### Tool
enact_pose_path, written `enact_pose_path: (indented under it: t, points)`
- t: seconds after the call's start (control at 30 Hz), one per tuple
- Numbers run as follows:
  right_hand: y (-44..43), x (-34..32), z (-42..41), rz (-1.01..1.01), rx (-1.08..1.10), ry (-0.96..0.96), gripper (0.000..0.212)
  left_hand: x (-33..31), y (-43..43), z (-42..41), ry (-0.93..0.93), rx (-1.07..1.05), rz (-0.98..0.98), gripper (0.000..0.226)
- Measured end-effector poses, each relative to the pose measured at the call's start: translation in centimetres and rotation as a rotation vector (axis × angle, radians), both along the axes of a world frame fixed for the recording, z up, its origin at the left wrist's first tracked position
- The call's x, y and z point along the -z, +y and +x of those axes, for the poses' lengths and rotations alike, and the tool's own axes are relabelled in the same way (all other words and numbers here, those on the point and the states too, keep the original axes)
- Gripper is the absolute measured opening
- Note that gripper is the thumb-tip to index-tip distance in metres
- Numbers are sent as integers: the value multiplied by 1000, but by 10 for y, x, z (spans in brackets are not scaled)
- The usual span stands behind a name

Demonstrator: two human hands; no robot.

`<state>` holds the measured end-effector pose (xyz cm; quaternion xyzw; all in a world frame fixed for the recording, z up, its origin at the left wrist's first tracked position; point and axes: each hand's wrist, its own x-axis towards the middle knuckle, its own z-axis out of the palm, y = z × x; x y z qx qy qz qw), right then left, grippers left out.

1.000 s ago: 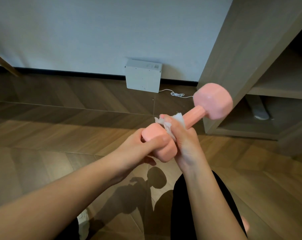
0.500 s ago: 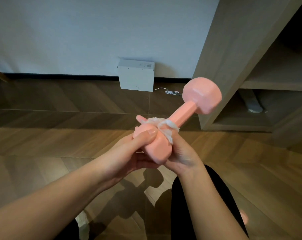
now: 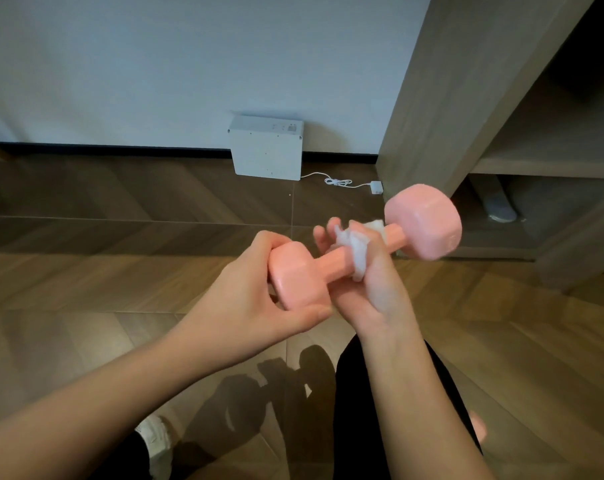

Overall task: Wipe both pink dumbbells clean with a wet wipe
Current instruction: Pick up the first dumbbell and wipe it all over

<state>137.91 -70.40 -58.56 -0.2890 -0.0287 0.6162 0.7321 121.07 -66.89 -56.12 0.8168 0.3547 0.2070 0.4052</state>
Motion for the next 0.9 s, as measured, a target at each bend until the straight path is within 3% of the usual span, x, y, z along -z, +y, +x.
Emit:
enact_pose_path:
  t: [0.1,0.23,0.3,0.4,0.47,0.5,0.57,0.67,0.77,0.83,0.9]
  points:
    - [-1,0,18,4,97,92,33,5,-2,-3,69,37,72,72]
    - [-5,6,17,45,131,145,27,6,-2,2,88,24,-106,70]
    - [-7,7,17,184,134,181,42,5,2,5,17,45,-465,65]
    - [-11,4,17,387,113,262,50,6,-1,8,-178,127,-1259,77]
    - [-12,1,19,437,101,274,45,4,-4,8,-231,124,-1481,83]
    - [-12,0,19,423,99,271,41,4,-4,9,-232,115,-1465,83]
    - [-10,-1,20,319,113,267,32,4,-3,9,-186,84,-1202,74]
    - [-4,4,18,69,170,254,23,2,-5,5,33,56,-388,62]
    - [1,10,18,-86,213,281,24,7,-1,4,156,151,399,76]
    - [1,12,19,-95,211,290,19,11,4,5,142,205,531,84]
    - [1,12,21,-71,221,273,18,13,6,8,53,156,301,89]
